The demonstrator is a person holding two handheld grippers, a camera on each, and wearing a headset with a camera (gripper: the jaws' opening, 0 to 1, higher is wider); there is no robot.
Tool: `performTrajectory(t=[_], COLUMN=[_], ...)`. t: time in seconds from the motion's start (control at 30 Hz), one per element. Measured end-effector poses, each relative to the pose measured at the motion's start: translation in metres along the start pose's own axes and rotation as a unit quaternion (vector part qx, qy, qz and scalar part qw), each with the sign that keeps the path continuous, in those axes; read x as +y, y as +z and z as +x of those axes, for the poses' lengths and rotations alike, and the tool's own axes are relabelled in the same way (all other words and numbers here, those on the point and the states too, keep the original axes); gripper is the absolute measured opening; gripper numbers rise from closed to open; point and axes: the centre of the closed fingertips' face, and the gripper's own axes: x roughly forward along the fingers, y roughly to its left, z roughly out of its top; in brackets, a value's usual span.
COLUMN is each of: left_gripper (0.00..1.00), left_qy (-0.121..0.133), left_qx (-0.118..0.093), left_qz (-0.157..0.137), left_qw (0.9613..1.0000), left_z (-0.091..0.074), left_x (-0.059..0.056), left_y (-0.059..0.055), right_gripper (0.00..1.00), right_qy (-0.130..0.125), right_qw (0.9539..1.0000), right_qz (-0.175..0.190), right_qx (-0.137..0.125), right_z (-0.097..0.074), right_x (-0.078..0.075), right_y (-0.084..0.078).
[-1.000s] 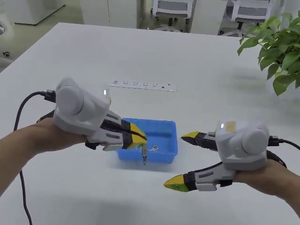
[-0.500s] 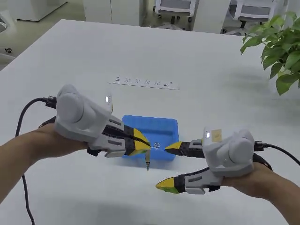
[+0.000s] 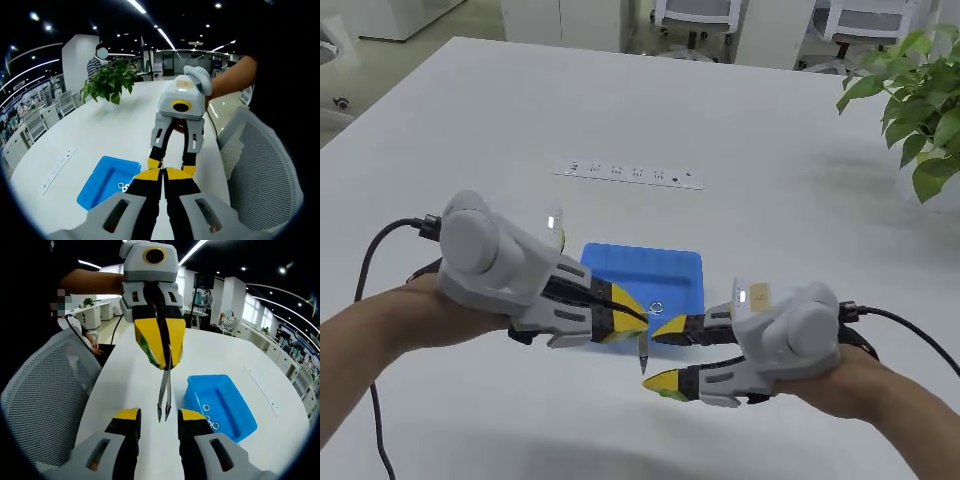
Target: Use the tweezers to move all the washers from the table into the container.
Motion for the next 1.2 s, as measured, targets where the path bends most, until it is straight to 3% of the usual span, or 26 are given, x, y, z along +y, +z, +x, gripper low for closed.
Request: performTrajectory(t=[0.4,0.57,0.87,1.2], left_gripper=[0.05,0.05,0.05,0.05], left_qy=[-0.012,-0.014,-0.022,-0.027], left_qx=[-0.007,-0.006,0.022,0.079], left_qz=[-0.004,-0.009,-0.011,0.001], left_qw=[0.9999,0.9998,0.9995,0.9965], left_z=[0.001,0.0,-0.001,0.002], left_x=[-0.008,-0.008,-0.013,-0.012], left_y=[-0.001,-0.006,-0.025,-0.058], right_gripper=[0.12,0.11,0.09,0.09], right_qy=[0.016,0.02,0.029,0.032], right_qw=[0.9992,0.9991,0.9981,0.9965], right_qz=[-0.035,-0.035,-0.04,-0.046], right_qx=[0.011,0.013,0.036,0.061], right_z=[0.009,0.009,0.01,0.008], right_x=[0.004,0.005,0.01,0.011], right_y=[-0.003,-0.005,-0.019,-0.033])
